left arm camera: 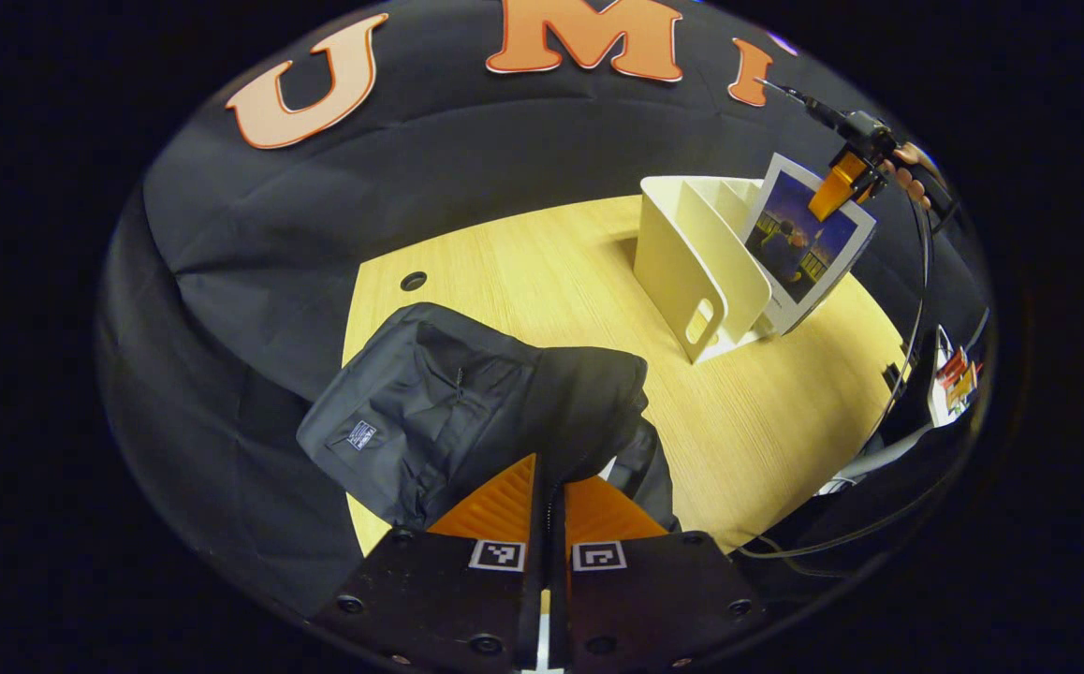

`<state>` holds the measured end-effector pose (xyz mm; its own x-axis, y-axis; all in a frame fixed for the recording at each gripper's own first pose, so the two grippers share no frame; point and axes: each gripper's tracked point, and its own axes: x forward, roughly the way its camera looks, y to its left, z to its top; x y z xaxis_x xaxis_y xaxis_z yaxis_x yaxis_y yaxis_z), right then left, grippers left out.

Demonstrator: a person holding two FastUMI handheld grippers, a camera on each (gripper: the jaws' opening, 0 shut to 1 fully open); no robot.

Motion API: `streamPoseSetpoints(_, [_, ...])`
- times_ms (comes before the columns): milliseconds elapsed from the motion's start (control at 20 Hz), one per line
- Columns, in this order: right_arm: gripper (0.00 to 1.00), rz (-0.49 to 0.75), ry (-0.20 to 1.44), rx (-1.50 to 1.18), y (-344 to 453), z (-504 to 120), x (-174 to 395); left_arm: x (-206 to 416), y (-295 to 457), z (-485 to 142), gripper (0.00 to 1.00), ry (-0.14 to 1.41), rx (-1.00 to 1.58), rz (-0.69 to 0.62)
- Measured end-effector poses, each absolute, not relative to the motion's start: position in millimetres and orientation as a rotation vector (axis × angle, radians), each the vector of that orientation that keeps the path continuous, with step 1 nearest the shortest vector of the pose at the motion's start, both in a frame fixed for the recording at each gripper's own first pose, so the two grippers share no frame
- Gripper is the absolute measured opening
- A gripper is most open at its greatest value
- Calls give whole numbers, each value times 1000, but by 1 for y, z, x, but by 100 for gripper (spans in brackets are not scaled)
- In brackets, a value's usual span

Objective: Open the schoolbag, grab two books from the bookshelf and put them into the schoolbag.

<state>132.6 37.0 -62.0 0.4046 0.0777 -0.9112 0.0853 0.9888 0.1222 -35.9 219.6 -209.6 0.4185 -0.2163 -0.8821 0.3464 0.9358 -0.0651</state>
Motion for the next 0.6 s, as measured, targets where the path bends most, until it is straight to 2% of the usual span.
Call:
streamPoseSetpoints(350, [30,-105,1093,329,64,-36,46,-34,238,-216,4,1077,185,-529])
streamPoseSetpoints(600, [31,-130,1048,490,94,-29,-12,-25,246,-211,4,1055,217,-608])
